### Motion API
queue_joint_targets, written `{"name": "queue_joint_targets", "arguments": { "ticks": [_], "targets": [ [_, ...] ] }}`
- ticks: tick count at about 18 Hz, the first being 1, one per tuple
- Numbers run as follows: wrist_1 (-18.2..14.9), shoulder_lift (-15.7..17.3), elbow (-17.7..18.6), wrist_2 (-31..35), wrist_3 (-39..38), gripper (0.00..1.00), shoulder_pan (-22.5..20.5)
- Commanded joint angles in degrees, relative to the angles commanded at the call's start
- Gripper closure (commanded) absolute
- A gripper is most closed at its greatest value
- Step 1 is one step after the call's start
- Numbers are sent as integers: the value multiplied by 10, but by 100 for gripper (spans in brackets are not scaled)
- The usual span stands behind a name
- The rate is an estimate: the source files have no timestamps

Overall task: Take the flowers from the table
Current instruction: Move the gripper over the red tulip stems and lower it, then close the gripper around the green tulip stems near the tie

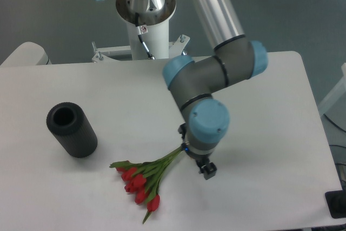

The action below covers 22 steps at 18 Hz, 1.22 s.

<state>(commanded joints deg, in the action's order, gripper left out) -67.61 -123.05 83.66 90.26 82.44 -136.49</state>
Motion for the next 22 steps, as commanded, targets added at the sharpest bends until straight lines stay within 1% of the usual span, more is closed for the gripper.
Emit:
{"name": "queue_joint_targets", "arguments": {
  "ticks": [3, 5, 7, 11, 13, 15, 16, 17, 19, 21, 22],
  "targets": [
    [48, 1, 38, 0, -1, 0, 2],
    [67, 1, 49, 0, -13, 0, 8],
    [72, 1, 60, 0, -36, 0, 11],
    [74, -2, 62, 0, -77, 0, 19],
    [87, -5, 69, 1, -95, 0, 25],
    [112, -8, 74, 1, -120, 0, 30],
    [114, -8, 74, 1, -126, 4, 31],
    [114, -8, 75, 1, -127, 17, 31],
    [115, -8, 74, 1, -123, 33, 31],
    [115, -8, 72, 3, -120, 53, 31],
    [115, -8, 68, 5, -118, 59, 30]
  ]
}}
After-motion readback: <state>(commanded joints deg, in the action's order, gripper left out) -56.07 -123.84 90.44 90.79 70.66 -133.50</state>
